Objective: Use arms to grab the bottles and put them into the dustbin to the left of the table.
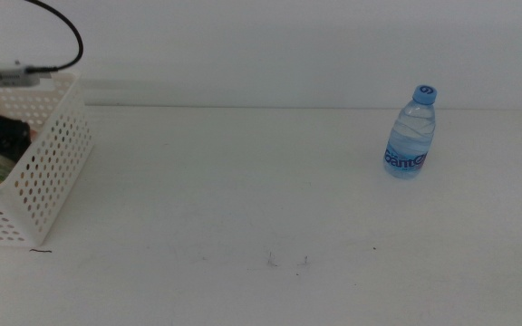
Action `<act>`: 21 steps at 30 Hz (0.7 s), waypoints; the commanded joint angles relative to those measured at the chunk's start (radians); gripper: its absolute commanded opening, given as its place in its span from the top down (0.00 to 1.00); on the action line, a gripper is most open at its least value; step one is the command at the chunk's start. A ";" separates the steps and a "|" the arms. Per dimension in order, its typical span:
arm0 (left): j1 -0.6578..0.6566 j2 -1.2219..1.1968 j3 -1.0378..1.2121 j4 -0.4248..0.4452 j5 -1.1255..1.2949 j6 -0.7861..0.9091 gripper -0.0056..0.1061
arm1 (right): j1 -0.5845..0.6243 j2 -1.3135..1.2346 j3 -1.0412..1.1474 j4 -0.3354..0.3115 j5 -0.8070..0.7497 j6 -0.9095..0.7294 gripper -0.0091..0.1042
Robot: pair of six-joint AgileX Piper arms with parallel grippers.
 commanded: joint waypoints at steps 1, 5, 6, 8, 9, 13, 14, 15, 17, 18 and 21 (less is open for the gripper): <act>-0.001 -0.055 -0.013 -0.047 -0.003 -0.021 0.11 | -0.005 -0.005 0.004 -0.010 -0.007 -0.005 0.11; -0.014 -0.142 -0.011 -0.072 -0.003 -0.026 0.11 | -0.005 -0.005 0.004 -0.010 -0.007 -0.005 0.11; -0.024 -0.174 -0.007 -0.072 -0.003 -0.041 0.11 | -0.005 -0.005 0.004 -0.010 -0.007 -0.005 0.11; -0.042 -0.253 0.021 -0.091 -0.003 -0.068 0.11 | -0.005 -0.005 0.004 -0.010 -0.007 -0.005 0.11; -0.049 -0.300 0.041 -0.118 -0.003 -0.070 0.11 | -0.005 -0.005 0.004 -0.010 -0.007 -0.005 0.11; -0.106 -0.522 0.172 -0.262 -0.138 -0.040 0.11 | -0.005 -0.005 0.004 -0.010 -0.007 -0.005 0.11; -0.124 -0.556 0.192 -0.285 -0.176 -0.017 0.11 | -0.005 -0.005 0.004 -0.010 -0.007 -0.005 0.11; -0.148 -0.609 0.222 -0.313 -0.217 0.032 0.11 | -0.005 -0.005 0.004 -0.010 -0.007 -0.005 0.11; -0.184 -0.702 0.261 -0.338 -0.237 0.070 0.11 | -0.005 -0.005 0.004 -0.010 -0.007 -0.005 0.11; -0.202 -0.742 0.266 -0.325 -0.209 0.062 0.11 | -0.005 -0.005 0.004 -0.010 -0.007 -0.005 0.11; -0.214 -0.840 0.266 -0.355 -0.102 0.065 0.11 | -0.005 -0.005 0.004 -0.010 -0.007 -0.005 0.11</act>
